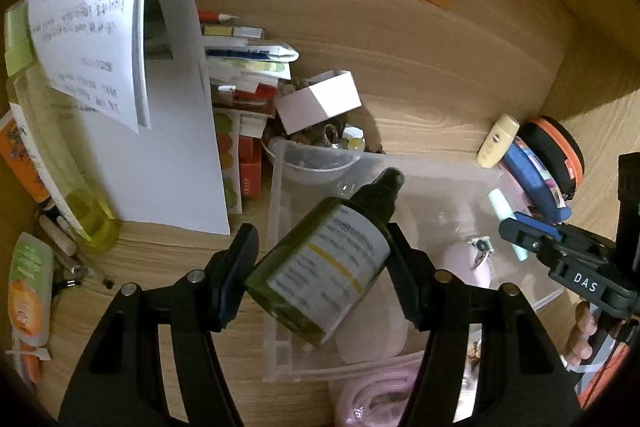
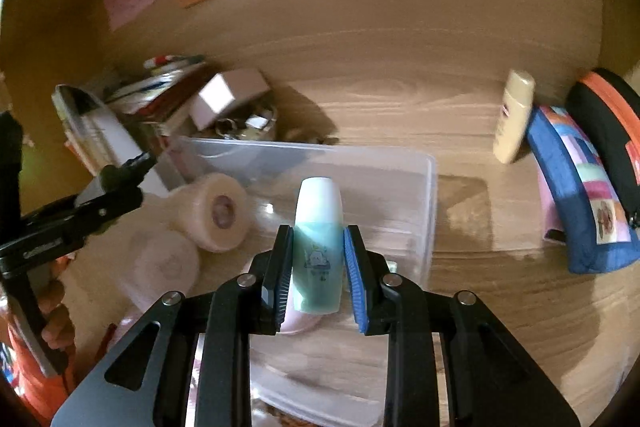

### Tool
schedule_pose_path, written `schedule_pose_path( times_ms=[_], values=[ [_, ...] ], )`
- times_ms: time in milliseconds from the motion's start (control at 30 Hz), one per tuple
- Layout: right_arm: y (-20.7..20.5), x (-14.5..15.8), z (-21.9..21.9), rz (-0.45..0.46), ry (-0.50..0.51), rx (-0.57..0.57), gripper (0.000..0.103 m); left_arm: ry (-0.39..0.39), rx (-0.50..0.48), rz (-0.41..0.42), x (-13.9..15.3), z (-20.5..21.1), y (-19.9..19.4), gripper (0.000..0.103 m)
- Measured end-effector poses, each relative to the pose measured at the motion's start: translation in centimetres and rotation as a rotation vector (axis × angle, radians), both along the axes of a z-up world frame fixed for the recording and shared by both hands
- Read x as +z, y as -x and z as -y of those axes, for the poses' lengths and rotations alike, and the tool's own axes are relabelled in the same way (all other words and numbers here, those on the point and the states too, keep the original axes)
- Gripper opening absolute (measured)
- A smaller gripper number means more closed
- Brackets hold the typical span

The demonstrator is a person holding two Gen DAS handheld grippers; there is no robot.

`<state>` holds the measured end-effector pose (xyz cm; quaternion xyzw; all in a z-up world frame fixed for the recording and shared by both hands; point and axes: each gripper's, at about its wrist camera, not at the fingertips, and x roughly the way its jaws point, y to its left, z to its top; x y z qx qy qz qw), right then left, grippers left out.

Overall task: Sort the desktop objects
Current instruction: 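Carry both bottles over the box and open both tools to drop them, then move the left tool to the pink rope bag while the right tool approaches the white pouch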

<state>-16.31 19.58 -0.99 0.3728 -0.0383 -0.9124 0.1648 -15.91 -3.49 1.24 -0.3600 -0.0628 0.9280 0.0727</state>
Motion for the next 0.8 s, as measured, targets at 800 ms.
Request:
schedule_pose_path(
  times_ms=[800],
  values=[
    [-1.1,1.7,0.7,-0.074,-0.067,0.005,0.034,0.049,-0.022,-0.037,0.3,-1.1,-1.2,0.066]
  ],
)
